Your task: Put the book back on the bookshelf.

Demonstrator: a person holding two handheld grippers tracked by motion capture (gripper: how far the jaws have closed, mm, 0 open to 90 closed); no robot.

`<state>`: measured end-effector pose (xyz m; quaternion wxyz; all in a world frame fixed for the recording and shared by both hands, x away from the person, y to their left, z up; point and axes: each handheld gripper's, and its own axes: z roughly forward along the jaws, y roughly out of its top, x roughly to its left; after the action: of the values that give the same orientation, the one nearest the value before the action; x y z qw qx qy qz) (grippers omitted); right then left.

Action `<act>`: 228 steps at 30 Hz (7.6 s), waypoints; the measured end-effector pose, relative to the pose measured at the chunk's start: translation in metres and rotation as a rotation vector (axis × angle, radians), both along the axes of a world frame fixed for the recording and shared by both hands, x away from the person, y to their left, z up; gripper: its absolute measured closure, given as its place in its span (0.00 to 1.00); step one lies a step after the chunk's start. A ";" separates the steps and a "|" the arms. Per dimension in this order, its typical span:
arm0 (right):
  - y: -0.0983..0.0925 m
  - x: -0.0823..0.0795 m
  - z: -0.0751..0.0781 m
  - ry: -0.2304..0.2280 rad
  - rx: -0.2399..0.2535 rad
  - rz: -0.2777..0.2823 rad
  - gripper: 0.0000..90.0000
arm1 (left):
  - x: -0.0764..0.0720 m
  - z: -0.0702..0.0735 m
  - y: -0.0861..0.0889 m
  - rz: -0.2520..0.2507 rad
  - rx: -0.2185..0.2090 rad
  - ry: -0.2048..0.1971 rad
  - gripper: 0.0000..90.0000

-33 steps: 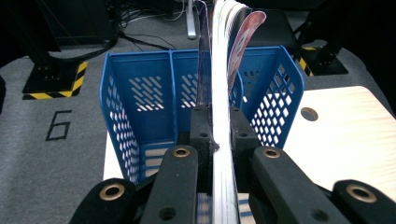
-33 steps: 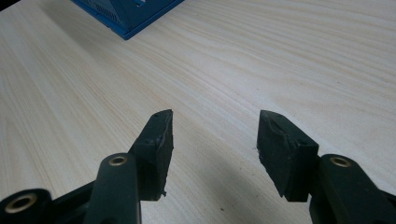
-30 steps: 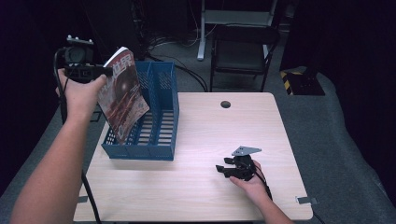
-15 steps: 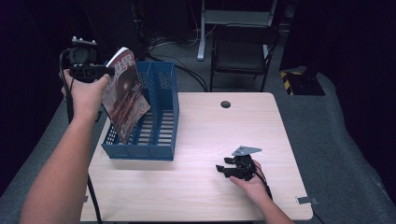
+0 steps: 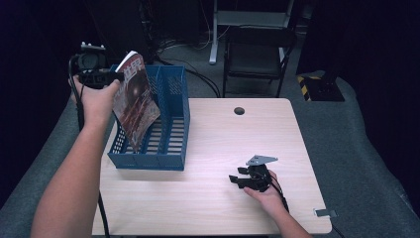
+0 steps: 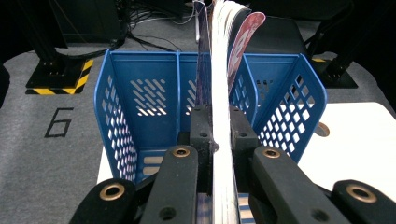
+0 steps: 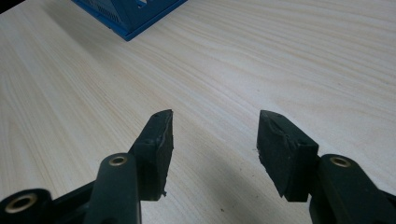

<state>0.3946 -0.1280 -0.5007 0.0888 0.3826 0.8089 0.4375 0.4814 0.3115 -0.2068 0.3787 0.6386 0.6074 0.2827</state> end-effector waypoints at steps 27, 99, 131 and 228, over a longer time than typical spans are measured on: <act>-0.001 -0.001 0.001 0.005 0.000 0.006 0.51 | 0.019 -0.036 -0.003 0.025 -0.004 0.019 0.93; 0.002 -0.002 -0.001 0.017 -0.015 0.009 0.51 | 0.016 -0.071 0.005 -0.041 0.011 0.170 0.89; 0.003 -0.001 -0.002 0.020 -0.010 0.005 0.51 | 0.016 -0.070 0.003 -0.031 -0.005 0.162 0.94; 0.002 0.000 -0.004 0.028 -0.021 0.022 0.51 | 0.034 -0.076 -0.005 -0.001 0.020 0.062 0.58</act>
<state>0.3950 -0.1259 -0.5043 0.0764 0.3788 0.8188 0.4245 0.5152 0.3065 -0.2829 0.3533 0.6510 0.6159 0.2685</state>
